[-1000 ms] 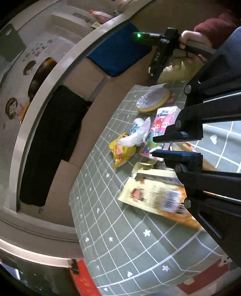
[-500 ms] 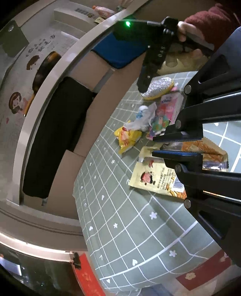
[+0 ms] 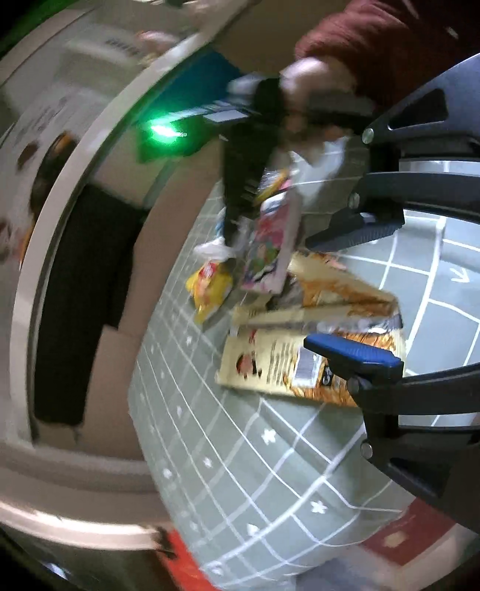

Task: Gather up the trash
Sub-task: 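Grasp the white tissue with the right tool while the left tool holds the beige wrapper, then carry the beige wrapper with the left tool while the right tool carries the tissue to the wastebasket, then open the left tool to drop the wrapper while the right tool drops the tissue into the wastebasket, then move both open tools back over the table toward the Kleenex packet and glitter disc, then grasp the pink Kleenex packet with the left tool while the right tool grasps the glitter disc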

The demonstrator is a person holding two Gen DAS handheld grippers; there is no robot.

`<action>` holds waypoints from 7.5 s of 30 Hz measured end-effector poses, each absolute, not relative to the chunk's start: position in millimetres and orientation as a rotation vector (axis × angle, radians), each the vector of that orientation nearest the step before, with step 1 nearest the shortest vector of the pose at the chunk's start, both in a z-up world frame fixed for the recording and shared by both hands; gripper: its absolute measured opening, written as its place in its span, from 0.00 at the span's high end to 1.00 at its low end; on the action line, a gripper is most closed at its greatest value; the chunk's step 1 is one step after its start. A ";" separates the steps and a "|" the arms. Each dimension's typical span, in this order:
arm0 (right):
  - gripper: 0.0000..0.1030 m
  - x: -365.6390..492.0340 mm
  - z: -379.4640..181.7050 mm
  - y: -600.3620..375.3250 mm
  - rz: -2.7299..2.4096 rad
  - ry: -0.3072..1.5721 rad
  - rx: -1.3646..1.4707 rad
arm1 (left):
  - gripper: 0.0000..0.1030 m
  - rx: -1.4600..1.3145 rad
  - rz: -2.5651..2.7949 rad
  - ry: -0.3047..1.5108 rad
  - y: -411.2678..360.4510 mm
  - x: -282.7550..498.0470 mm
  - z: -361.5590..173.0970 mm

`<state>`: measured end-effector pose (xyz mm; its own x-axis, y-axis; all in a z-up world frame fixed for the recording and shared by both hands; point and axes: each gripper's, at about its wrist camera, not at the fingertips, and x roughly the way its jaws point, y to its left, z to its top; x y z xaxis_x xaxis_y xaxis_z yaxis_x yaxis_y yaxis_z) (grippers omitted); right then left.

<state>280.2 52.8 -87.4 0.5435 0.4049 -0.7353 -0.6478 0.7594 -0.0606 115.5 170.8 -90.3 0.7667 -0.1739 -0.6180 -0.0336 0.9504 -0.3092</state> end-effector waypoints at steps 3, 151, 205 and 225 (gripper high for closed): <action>0.95 268.8 -60.5 24.4 0.624 0.711 -0.270 | 0.54 -0.248 -0.087 0.726 158.6 120.0 -93.6; 0.66 235.0 -93.1 -136.4 0.605 0.786 0.005 | 0.54 -0.113 -0.352 0.884 114.9 218.0 -106.6; 0.76 300.9 -82.0 -105.9 0.827 0.907 0.202 | 0.63 -0.276 -0.243 0.898 70.5 215.5 -110.5; 0.68 278.6 -119.4 -128.1 0.453 0.975 0.182 | 0.64 -0.247 -0.286 0.924 55.9 219.5 -114.0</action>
